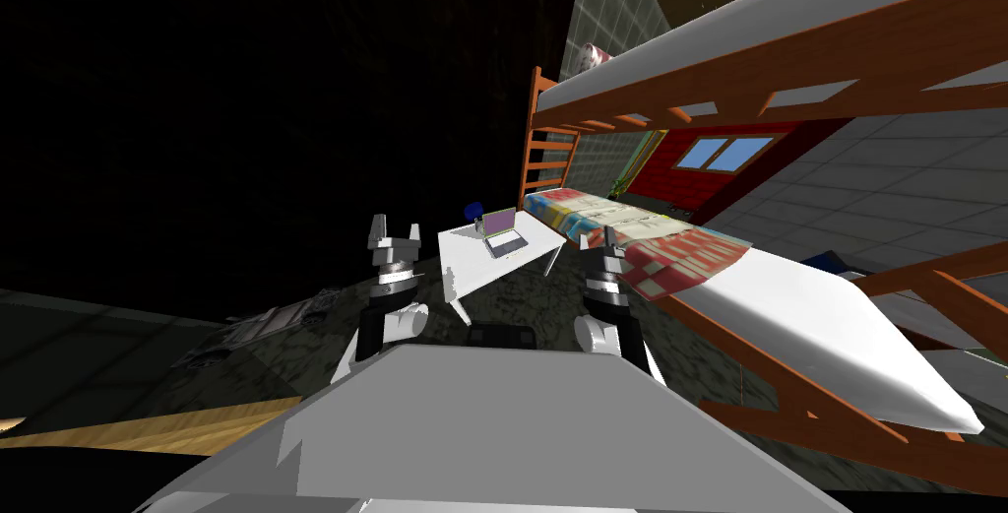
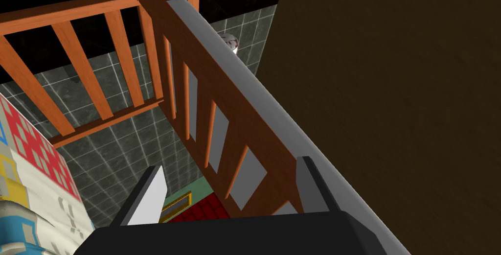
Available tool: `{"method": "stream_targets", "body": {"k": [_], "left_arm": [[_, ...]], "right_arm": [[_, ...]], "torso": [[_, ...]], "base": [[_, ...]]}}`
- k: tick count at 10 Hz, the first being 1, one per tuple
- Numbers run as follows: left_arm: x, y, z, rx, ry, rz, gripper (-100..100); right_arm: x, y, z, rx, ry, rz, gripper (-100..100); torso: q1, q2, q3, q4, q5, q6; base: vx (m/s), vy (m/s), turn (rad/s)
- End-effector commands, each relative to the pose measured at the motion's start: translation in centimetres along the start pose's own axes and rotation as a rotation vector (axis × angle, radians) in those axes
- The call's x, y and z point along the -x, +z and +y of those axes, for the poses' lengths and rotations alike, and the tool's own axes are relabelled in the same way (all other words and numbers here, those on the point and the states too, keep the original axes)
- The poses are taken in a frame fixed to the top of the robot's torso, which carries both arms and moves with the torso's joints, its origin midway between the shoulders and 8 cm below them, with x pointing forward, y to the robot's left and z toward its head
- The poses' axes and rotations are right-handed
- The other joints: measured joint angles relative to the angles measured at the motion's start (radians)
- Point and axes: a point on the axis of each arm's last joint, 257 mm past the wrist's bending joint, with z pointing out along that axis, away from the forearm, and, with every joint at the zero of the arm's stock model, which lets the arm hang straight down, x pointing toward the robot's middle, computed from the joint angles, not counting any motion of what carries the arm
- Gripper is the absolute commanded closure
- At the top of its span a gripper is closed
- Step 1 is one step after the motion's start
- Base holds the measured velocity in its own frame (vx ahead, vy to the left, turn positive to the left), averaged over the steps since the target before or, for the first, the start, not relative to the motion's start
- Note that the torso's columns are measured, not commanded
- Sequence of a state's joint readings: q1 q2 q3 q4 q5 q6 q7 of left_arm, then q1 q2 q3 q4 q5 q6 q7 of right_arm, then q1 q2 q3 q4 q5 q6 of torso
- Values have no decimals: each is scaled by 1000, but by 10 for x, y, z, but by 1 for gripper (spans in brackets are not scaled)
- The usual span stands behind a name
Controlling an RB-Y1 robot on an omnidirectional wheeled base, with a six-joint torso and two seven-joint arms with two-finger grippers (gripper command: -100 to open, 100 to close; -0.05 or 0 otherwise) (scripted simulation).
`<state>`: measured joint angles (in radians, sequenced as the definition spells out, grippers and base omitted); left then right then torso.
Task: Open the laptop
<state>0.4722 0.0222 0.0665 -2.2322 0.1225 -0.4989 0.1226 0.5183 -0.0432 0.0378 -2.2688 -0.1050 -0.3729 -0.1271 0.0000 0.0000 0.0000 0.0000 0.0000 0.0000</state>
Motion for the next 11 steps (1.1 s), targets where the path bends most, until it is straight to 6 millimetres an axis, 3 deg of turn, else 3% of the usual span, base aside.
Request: {"method": "stream_targets", "body": {"k": [1,9,10,11], "left_arm": [[0,0,0,0,0,0,0],[0,0,0,0,0,0,0],[0,0,0,0,0,0,0],[0,0,0,0,0,0,0]], "right_arm": [[0,0,0,0,0,0,0],[0,0,0,0,0,0,0],[-7,0,-11,-29,-64,46,-100],[-10,0,-18,-45,-102,69,-100]], "torso": [[0,40,-82,41,0,0],[0,618,-1234,617,0,0],[0,691,-1382,691,0,0],[-1,725,-1451,724,0,0]], "base": [[0,0,0],[0,0,0],[15,-13,121],[21,-29,197]]}}
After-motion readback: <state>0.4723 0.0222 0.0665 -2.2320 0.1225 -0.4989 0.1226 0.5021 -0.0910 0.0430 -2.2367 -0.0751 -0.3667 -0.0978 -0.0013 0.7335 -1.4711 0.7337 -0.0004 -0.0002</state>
